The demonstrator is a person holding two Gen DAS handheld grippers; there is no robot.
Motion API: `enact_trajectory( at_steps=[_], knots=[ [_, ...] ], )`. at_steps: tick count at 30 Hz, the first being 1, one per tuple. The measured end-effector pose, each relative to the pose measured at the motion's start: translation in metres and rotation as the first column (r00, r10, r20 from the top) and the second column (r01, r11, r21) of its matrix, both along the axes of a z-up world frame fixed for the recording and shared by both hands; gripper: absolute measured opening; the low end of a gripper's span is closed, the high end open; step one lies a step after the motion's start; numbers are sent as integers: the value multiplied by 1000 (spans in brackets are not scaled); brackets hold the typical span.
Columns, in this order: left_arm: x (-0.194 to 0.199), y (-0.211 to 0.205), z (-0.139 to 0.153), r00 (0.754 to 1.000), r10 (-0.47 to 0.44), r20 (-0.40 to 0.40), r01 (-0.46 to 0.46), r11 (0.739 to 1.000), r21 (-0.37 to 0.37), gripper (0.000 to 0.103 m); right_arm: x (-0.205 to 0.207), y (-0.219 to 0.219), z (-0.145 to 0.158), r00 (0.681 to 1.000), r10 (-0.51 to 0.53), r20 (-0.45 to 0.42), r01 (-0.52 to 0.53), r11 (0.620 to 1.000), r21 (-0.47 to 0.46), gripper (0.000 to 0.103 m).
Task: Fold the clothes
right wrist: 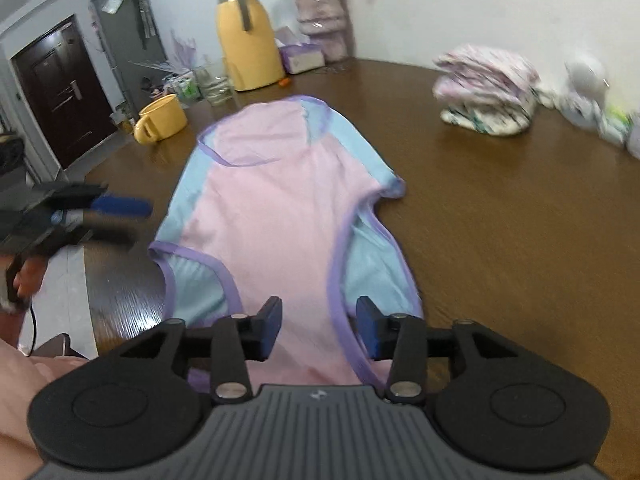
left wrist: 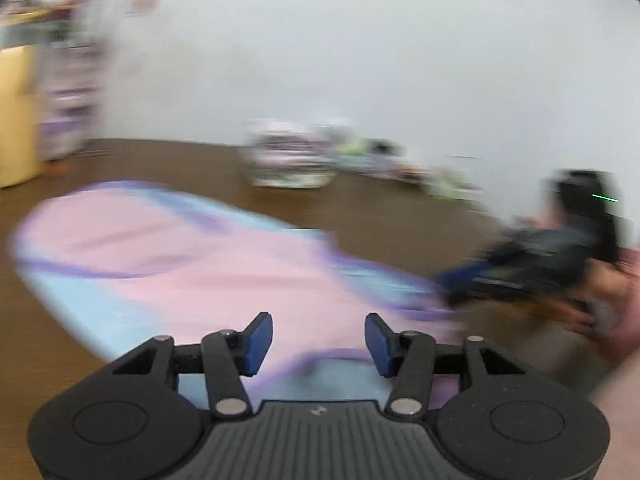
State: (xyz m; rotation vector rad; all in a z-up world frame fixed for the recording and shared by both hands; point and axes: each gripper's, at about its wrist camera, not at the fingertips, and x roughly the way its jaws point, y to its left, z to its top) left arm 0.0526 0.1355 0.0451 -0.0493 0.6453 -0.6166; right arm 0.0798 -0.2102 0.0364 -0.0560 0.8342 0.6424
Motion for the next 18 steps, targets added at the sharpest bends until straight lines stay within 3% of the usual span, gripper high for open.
enact_trajectory(
  at_steps=[4, 8, 13, 15, 18],
  knots=[
    [29, 35, -6, 981, 193, 2, -192, 977, 89, 47, 33, 29, 12, 999, 14, 32, -13, 999, -33, 43],
    [71, 69, -1, 960, 277, 43, -280, 939, 199, 47, 79, 62, 36, 997, 31, 69, -25, 997, -79, 43],
    [128, 92, 4, 986, 161, 41, -165, 938, 303, 47, 175, 134, 64, 997, 57, 52, -45, 976, -211, 41],
    [148, 92, 1, 997, 68, 22, -71, 934, 351, 48, 211, 162, 55, 999, 52, 4, -49, 967, -252, 39],
    [169, 86, -8, 999, -45, -24, 51, 906, 419, 47, 258, 200, 36, 998, 41, -57, -57, 949, -310, 39]
  ],
)
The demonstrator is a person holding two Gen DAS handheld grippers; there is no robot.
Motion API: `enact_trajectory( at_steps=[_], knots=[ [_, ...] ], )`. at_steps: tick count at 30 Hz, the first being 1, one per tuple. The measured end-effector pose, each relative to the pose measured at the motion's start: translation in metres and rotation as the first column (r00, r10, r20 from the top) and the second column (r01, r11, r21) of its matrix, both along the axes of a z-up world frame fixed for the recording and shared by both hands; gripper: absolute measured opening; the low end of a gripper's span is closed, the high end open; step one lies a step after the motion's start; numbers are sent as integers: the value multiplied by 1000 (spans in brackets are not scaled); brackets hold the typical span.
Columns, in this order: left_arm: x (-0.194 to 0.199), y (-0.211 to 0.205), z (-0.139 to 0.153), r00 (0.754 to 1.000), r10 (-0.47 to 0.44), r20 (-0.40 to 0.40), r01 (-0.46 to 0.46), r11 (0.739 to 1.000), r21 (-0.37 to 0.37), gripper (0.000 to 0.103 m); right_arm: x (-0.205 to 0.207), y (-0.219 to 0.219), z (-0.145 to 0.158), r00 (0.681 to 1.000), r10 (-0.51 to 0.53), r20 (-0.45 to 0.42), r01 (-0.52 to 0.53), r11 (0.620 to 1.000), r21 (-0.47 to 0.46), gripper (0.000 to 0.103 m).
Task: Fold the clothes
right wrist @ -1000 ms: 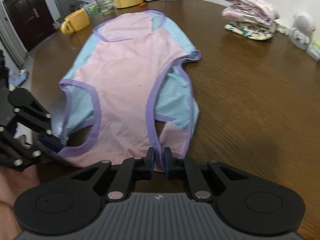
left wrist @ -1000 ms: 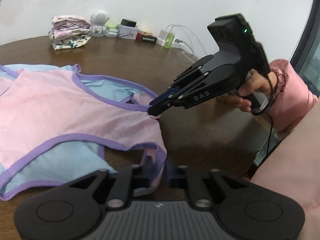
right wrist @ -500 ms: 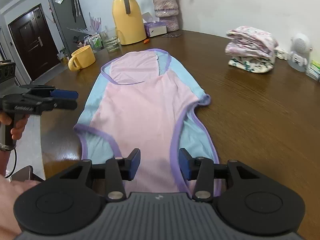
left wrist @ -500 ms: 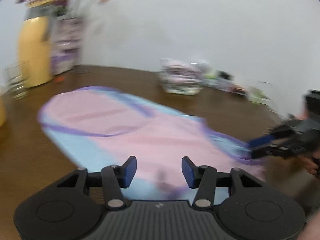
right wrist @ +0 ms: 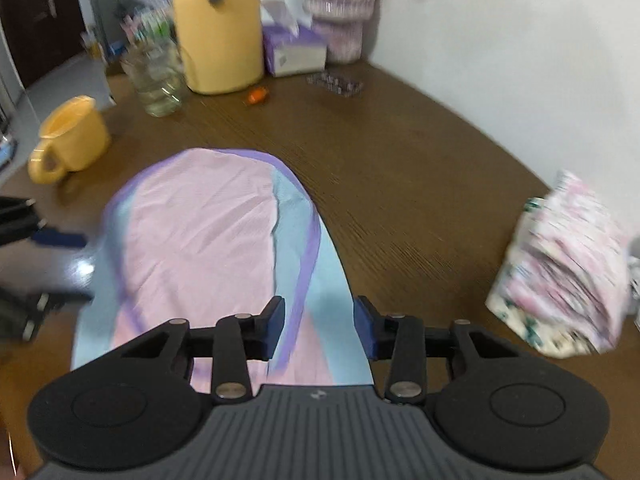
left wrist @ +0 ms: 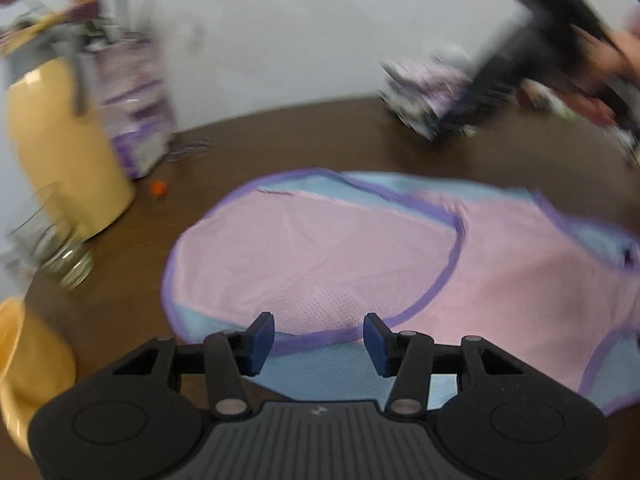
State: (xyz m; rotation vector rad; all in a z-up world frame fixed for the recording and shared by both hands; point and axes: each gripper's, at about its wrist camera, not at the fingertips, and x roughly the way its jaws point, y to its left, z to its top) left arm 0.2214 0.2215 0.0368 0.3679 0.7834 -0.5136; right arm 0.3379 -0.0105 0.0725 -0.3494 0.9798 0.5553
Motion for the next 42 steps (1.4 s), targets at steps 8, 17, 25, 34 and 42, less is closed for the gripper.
enact_trajectory(
  at_steps=[8, 17, 25, 34, 42],
  knots=[
    [25, -1, -23, 982, -161, -104, 166, 985, 46, 39, 39, 49, -44, 997, -10, -78, 5, 998, -61, 37],
    [28, -1, -24, 971, -200, -131, 205, 979, 23, 5, 59, 58, -62, 993, -53, -108, 42, 995, -96, 16],
    [7, 0, -9, 984, -172, -39, 173, 984, 40, 4, 68, 51, -55, 992, -85, -97, 81, 996, -44, 5],
    [-10, 2, -3, 994, -109, 29, 106, 990, 96, 5, 77, 42, -38, 993, -105, -61, 110, 991, 81, 5],
    [-20, -3, -6, 994, -102, 27, 98, 986, 138, 13, 85, 47, -43, 987, -159, -36, 163, 974, 156, 5]
  ],
)
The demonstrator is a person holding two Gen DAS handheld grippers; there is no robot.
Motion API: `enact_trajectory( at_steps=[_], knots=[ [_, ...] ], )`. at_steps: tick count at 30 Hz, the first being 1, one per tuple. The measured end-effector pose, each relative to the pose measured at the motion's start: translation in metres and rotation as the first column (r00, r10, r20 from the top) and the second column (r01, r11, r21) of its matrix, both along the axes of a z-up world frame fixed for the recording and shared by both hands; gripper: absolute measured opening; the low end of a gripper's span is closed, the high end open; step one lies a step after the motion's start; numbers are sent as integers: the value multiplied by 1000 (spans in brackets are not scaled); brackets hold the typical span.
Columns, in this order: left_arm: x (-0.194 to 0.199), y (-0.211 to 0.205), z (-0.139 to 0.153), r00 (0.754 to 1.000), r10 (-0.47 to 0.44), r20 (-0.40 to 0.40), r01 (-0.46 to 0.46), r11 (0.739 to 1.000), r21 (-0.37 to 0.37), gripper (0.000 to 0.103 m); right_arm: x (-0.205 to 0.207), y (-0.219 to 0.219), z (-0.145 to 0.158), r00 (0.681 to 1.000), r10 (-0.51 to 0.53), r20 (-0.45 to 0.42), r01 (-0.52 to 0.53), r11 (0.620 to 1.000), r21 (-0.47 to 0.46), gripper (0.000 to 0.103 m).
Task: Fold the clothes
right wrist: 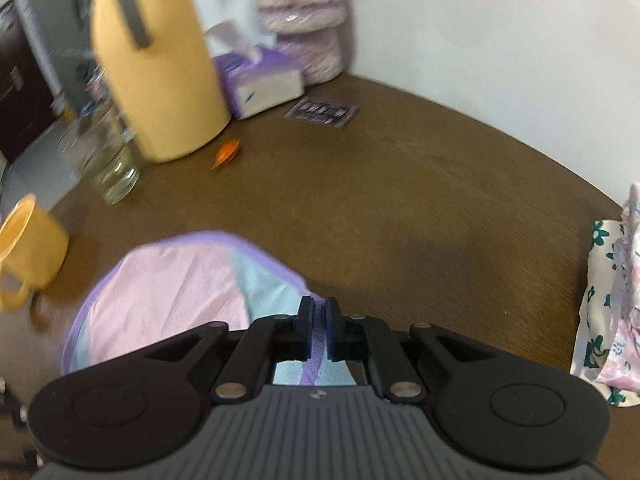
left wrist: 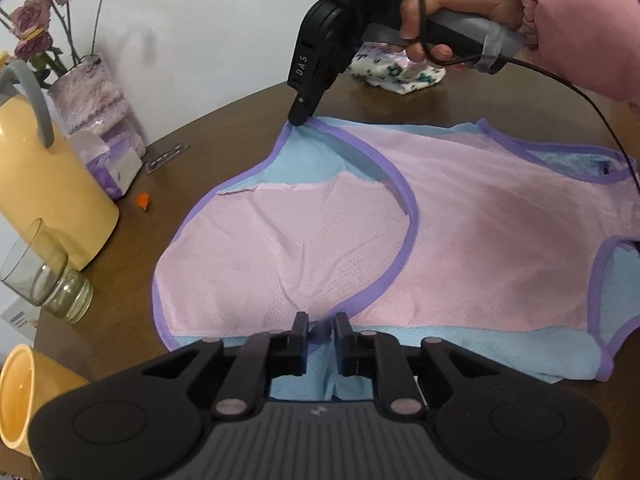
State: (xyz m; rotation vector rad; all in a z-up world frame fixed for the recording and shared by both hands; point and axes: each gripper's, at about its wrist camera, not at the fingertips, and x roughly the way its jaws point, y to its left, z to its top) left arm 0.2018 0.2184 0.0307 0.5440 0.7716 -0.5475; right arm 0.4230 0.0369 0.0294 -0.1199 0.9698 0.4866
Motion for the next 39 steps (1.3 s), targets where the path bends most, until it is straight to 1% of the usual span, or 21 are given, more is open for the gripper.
enact_trajectory(
  at_steps=[3, 7, 9, 10, 12, 14, 16, 18, 19, 20, 22, 24, 29, 32, 33, 35, 37, 38, 39],
  knots=[
    [1, 4, -1, 1000, 23, 1, -23, 1000, 6, 14, 3, 9, -13, 1000, -6, 15, 7, 999, -51, 5],
    [-8, 13, 9, 1000, 12, 7, -12, 999, -51, 16, 2, 11, -24, 1000, -14, 0, 14, 1000, -5, 5],
    [-10, 12, 11, 1000, -18, 5, 18, 999, -52, 18, 1, 9, -23, 1000, -17, 14, 17, 1000, 3, 5],
    [-11, 11, 11, 999, -33, 3, 33, 998, -48, 18, 1, 8, -22, 999, -26, 20, 25, 1000, 6, 5],
    [-7, 6, 8, 998, -54, -10, 54, 998, -14, 20, 1, 6, -21, 999, -30, 15, 30, 999, 12, 5],
    [-1, 1, 3, 999, -50, -17, 51, 998, 22, 21, 0, 6, -20, 1000, -26, 15, 26, 1000, 10, 5],
    [8, 2, 0, 999, -43, -27, 44, 999, 32, 21, -2, 9, -21, 1000, -14, 17, 14, 1000, 5, 5],
    [16, 5, -2, 998, -43, -36, 44, 998, 34, 19, -4, 11, -22, 1000, -5, 17, 6, 1000, -1, 5],
    [18, 6, -3, 997, -50, -51, 51, 998, 33, 16, -4, 11, -23, 1000, -4, 16, 4, 1000, -1, 5],
    [18, 6, -4, 996, -53, -64, 56, 998, 36, 3, -4, 12, -24, 1000, -2, 14, 2, 1000, -2, 5],
    [17, 5, -5, 995, -51, -83, 55, 997, 46, 2, -5, 13, -26, 1000, 1, 12, -1, 1000, -3, 5],
    [16, 4, -6, 996, -37, -86, 43, 997, 60, 2, -4, 12, -28, 1000, 1, 9, -1, 1000, -3, 5],
    [11, 6, 3, 1000, 15, -22, -14, 997, 80, 1, -3, 8, -30, 1000, -11, 10, 11, 1000, 7, 5],
    [13, 14, 12, 997, 70, 16, -71, 994, 87, 1, -3, 5, -25, 999, -22, 29, 22, 1000, 22, 5],
    [15, 17, 12, 996, 93, 17, -94, 991, 90, 1, -3, 4, -24, 999, -30, 37, 29, 999, 29, 5],
    [20, 21, 4, 991, 131, -6, -130, 986, 106, 1, -3, 3, -25, 998, -45, 44, 43, 998, 37, 5],
    [20, 22, -1, 990, 141, -14, -138, 984, 113, 1, -1, 3, -27, 997, -58, 45, 56, 998, 42, 5],
    [20, 22, -3, 989, 147, -17, -144, 983, 111, 1, 0, 3, -27, 997, -67, 45, 65, 996, 56, 5],
    [21, 25, -1, 987, 159, -15, -156, 983, 94, 1, 2, 2, -27, 996, -80, 46, 77, 995, 64, 5]
  ],
)
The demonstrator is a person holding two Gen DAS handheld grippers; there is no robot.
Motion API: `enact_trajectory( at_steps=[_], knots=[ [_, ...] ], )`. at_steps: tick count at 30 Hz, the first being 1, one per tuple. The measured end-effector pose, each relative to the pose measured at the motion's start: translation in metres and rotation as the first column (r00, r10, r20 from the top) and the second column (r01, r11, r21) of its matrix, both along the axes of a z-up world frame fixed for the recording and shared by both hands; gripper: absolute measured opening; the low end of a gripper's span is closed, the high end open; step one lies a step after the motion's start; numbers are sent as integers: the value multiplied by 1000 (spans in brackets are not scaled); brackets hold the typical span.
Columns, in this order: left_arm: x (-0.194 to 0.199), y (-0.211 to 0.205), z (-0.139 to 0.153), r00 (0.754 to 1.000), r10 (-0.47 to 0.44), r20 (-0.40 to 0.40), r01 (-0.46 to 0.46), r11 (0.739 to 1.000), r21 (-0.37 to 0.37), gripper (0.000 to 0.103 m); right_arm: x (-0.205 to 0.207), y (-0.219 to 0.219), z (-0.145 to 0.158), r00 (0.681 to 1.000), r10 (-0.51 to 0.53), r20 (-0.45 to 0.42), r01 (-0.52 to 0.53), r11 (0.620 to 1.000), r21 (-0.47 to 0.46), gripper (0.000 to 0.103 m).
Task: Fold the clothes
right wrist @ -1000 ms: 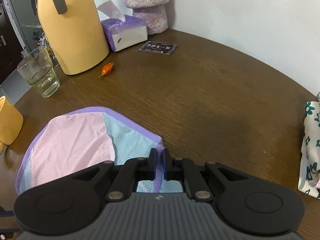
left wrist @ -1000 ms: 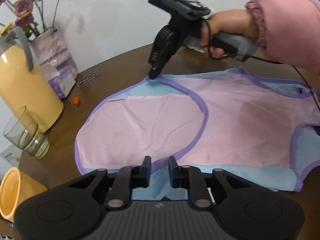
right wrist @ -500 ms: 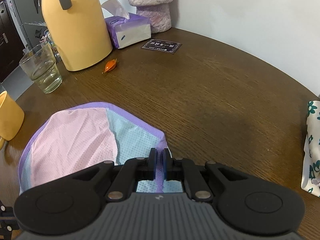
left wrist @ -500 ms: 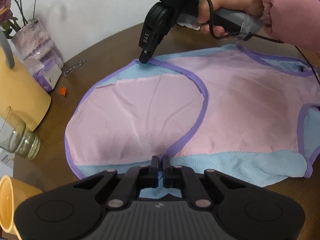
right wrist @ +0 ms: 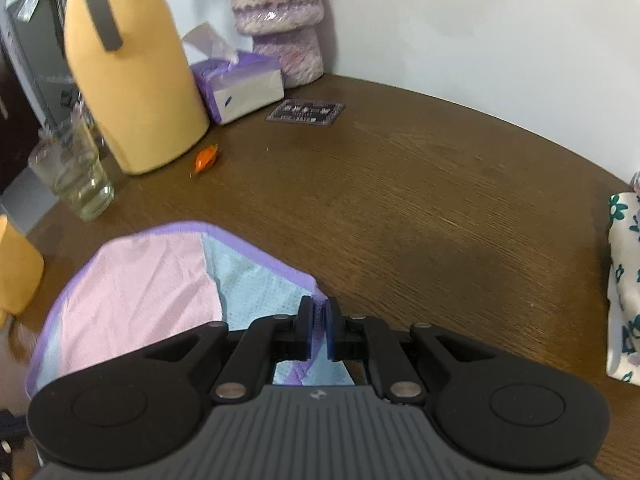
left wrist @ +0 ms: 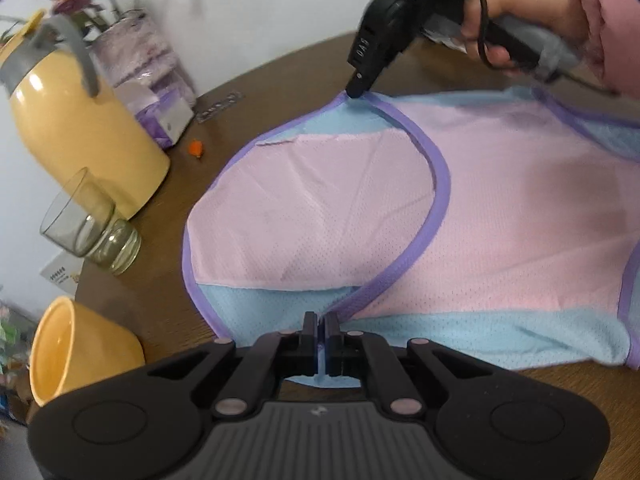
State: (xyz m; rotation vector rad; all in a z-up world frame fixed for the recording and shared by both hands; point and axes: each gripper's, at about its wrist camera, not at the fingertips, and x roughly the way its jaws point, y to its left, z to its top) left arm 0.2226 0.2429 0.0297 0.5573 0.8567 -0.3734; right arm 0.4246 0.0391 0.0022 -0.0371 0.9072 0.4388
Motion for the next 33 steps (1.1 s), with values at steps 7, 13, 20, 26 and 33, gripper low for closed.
enact_trajectory(
  at_steps=[7, 13, 20, 26, 33],
  knots=[
    [2, 1, -9, 999, 43, -13, -43, 999, 18, 3, 7, -1, -5, 998, -55, 15, 54, 998, 19, 6],
    [-7, 17, 10, 992, 115, 52, -109, 988, -104, 36, -5, -24, 20, 1000, -21, 23, 18, 991, 133, 37],
    [-40, 3, 21, 989, 124, 74, -95, 944, -317, 41, -48, -66, 53, 997, 69, 46, -70, 997, 35, 45],
    [-70, -35, -1, 997, 59, 54, -33, 923, -384, 28, -116, -106, 40, 990, 137, 11, -137, 990, -23, 45],
    [-81, -52, -23, 997, 81, 17, -70, 937, -343, 22, -219, -156, 30, 982, 187, 29, -187, 982, -7, 45]
  ],
)
